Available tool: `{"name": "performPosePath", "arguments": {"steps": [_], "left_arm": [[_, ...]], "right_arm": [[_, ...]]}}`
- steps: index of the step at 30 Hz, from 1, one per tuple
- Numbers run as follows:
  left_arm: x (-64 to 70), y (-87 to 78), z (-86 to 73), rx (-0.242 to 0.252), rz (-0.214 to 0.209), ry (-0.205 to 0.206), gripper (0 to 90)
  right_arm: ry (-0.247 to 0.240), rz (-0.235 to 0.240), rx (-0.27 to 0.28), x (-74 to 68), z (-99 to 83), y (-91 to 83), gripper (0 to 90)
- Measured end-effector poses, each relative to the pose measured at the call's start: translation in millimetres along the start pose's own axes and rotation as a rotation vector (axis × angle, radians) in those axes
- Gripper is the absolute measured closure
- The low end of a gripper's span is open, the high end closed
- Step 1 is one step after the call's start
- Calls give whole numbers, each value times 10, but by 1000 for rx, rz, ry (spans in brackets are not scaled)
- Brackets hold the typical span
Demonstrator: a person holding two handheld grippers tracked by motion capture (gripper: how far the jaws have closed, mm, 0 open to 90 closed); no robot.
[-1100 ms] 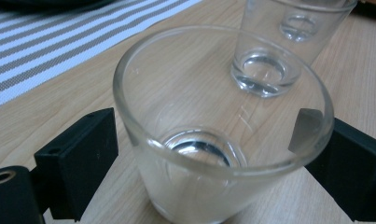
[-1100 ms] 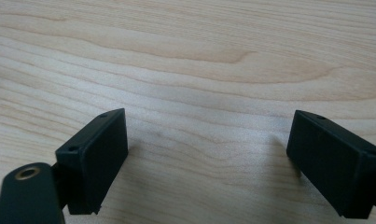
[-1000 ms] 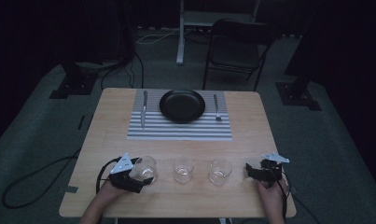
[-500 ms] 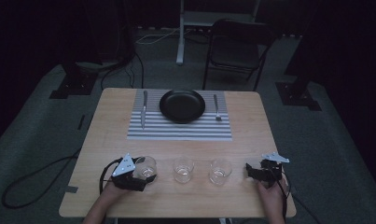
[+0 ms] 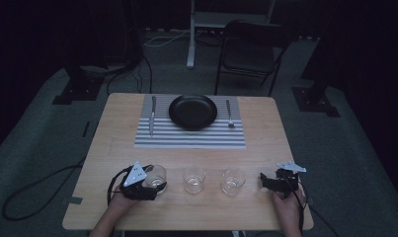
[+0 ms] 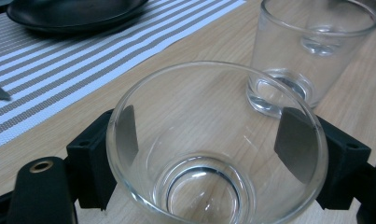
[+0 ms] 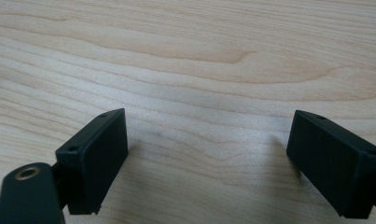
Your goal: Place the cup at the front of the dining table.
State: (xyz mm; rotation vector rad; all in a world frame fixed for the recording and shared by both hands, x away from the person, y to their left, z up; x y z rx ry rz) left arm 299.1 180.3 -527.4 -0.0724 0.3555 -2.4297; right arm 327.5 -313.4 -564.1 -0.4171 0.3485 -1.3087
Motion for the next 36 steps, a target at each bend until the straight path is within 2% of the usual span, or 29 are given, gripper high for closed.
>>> {"name": "performPosePath", "arguments": {"steps": [3, 6, 8, 10, 13, 14, 18, 19, 21, 26, 27, 33, 36], "left_arm": [[6, -1, 36, -4, 4, 1, 188], [-22, -11, 87, 9, 16, -16, 188], [-59, -7, 129, 11, 46, -13, 188], [-95, 6, 154, 5, 50, -29, 188], [-119, 35, 177, -1, 60, -32, 188], [-138, 74, 197, -3, 78, -26, 188], [-179, 144, 223, -10, 78, -44, 188], [-209, 196, 239, -18, 99, -43, 188], [-225, 223, 249, -23, 103, -43, 187], [-341, 322, 323, -29, 132, -52, 183], [-384, 362, 351, -21, 138, -66, 183], [-501, 476, 407, -28, 162, -69, 184], [-592, 554, 462, -38, 206, -70, 184]], "right_arm": [[0, 0, 0, 0, 0, 0, 120], [0, 0, 1, 0, -1, -2, 126], [0, 0, 3, 0, -4, -8, 131], [0, 0, 3, 1, -4, -8, 131], [0, 0, 3, 1, -4, -8, 131], [0, 0, 3, 1, -4, -8, 131], [1, 0, 3, 1, -4, -8, 130], [1, 0, 3, 1, -4, -8, 130], [0, 0, 4, 2, -4, -7, 130], [-1, 0, 4, 2, -5, -7, 131], [-1, 0, 4, 2, -5, -7, 130], [-1, 0, 4, 2, -5, -7, 130], [-1, 0, 4, 2, -5, -7, 130]]}}
Point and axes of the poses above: each handheld gripper's, and its own axes: y roughly forward along the jaws, z roughly out of its top, x roughly to its right, the point moved 2 cm from there along y, roughly forward along the jaws, and after that the axes turned 15 degrees about x, right-handed, at the moved point
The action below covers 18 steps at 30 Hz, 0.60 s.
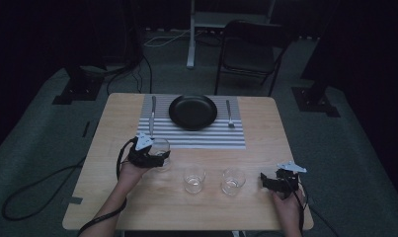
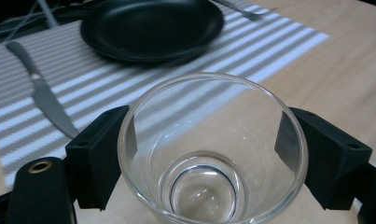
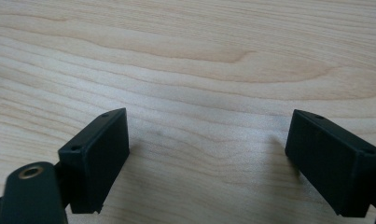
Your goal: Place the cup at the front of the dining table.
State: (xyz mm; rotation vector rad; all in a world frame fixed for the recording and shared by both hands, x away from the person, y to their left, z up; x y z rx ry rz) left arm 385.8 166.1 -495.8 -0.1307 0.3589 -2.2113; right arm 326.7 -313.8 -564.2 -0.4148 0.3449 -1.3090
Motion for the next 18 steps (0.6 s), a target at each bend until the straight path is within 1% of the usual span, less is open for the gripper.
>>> {"name": "performPosePath", "arguments": {"steps": [2, 5, 6, 9, 11, 12, 13, 14, 16, 17, 18], "left_arm": [[-41, 51, 40, 0, 18, -14, 184], [-62, 76, 57, 2, 24, -18, 184], [-106, 135, 93, 0, 36, -25, 184], [-165, 211, 137, 3, 51, -34, 184], [-204, 265, 165, 4, 59, -50, 184], [-204, 265, 165, 4, 59, -50, 184], [-234, 312, 188, 4, 68, -63, 184], [-265, 358, 207, 4, 71, -67, 184], [-280, 385, 219, 1, 80, -69, 184], [-313, 438, 240, 3, 90, -78, 184], [-313, 438, 240, 3, 90, -78, 184]], "right_arm": [[0, 0, 0, 0, 0, 0, 130], [0, 0, 0, 0, 0, 0, 130], [0, 0, 0, 0, 0, 0, 130], [0, 0, 0, 0, 0, 0, 130], [0, 0, 0, 0, 0, 0, 130], [0, 0, 0, 0, 0, 0, 130], [0, 0, 0, 0, 0, 0, 130], [0, 0, 0, 0, 0, 0, 130], [0, 0, 0, 0, 0, 0, 130], [0, 0, 0, 0, 0, 0, 130], [0, 0, 0, 0, 0, 0, 130]]}}
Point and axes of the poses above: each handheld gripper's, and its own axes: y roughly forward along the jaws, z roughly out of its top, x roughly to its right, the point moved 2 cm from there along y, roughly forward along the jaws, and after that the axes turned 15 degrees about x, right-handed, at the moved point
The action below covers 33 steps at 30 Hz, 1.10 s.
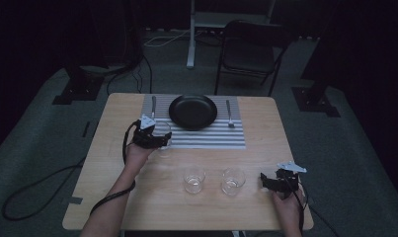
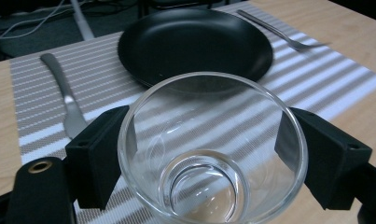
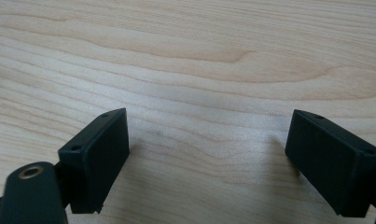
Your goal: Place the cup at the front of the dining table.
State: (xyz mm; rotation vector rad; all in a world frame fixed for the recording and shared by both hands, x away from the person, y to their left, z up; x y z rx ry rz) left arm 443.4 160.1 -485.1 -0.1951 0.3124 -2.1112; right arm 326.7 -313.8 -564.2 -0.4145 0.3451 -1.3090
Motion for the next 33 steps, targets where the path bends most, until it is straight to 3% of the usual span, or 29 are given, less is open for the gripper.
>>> {"name": "performPosePath", "arguments": {"steps": [2, 6, 9, 14, 23, 25, 33], "left_arm": [[-29, 57, 21, -9, -1, -14, 184], [-82, 188, 44, -30, 20, -6, 184], [-123, 315, 74, -43, 30, -28, 184], [-175, 429, 62, -75, 40, -8, 184], [-258, 557, 51, -87, 63, -6, 184], [-321, 623, 30, -86, 74, -35, 183], [-258, 667, -55, -53, 111, 52, 176]], "right_arm": [[0, 0, 0, 0, 0, 0, 130], [0, 0, 0, 0, 0, 0, 130], [0, 0, 0, 0, 0, 0, 130], [0, 0, 0, 0, 0, 0, 130], [0, 0, 0, 0, 0, 0, 130], [0, 0, 0, 0, 0, 0, 130], [0, 0, 0, 0, 0, 0, 130]]}}
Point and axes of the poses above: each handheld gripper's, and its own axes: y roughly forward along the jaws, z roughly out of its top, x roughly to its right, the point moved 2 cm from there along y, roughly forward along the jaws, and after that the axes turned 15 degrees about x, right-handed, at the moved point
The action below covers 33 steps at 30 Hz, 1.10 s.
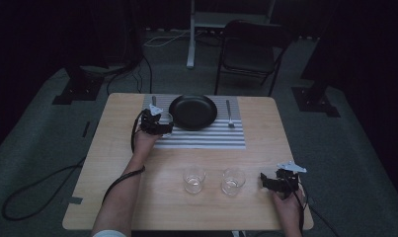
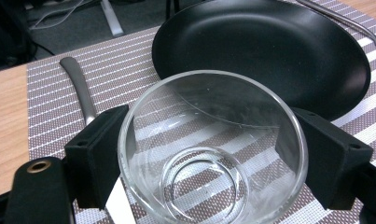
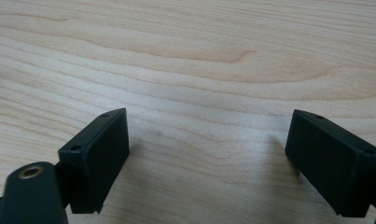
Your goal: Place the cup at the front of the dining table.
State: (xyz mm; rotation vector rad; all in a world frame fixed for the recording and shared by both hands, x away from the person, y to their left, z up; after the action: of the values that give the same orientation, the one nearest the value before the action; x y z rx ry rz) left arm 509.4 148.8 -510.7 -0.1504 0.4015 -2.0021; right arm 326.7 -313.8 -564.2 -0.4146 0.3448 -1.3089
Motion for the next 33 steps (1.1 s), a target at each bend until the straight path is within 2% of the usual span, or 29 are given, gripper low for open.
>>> {"name": "performPosePath", "arguments": {"steps": [2, 7, 10, 14, 16, 27, 29, 33], "left_arm": [[10, -20, -18, 2, 5, 30, 171], [-14, -90, -37, 3, -15, -2, 171], [-22, -135, -45, -2, -20, -7, 171], [-31, -219, -52, -2, -20, 3, 171], [-44, -264, -60, -1, -30, -11, 171], [-76, -492, -210, -1, -38, -24, 171], [-88, -542, -241, -4, -32, -11, 171], [-136, -643, -279, -6, -18, -20, 171]], "right_arm": [[0, 0, 0, 0, 0, 0, 131], [0, 0, 0, -1, 0, 0, 131], [0, 0, 0, -1, 0, 0, 131], [0, 0, 0, 0, 0, 0, 131], [0, 0, 0, 0, 0, 0, 130], [0, 0, 0, -1, 0, 0, 131], [0, 0, 0, -1, 0, 0, 130], [0, 0, 0, -1, 0, 0, 130]]}}
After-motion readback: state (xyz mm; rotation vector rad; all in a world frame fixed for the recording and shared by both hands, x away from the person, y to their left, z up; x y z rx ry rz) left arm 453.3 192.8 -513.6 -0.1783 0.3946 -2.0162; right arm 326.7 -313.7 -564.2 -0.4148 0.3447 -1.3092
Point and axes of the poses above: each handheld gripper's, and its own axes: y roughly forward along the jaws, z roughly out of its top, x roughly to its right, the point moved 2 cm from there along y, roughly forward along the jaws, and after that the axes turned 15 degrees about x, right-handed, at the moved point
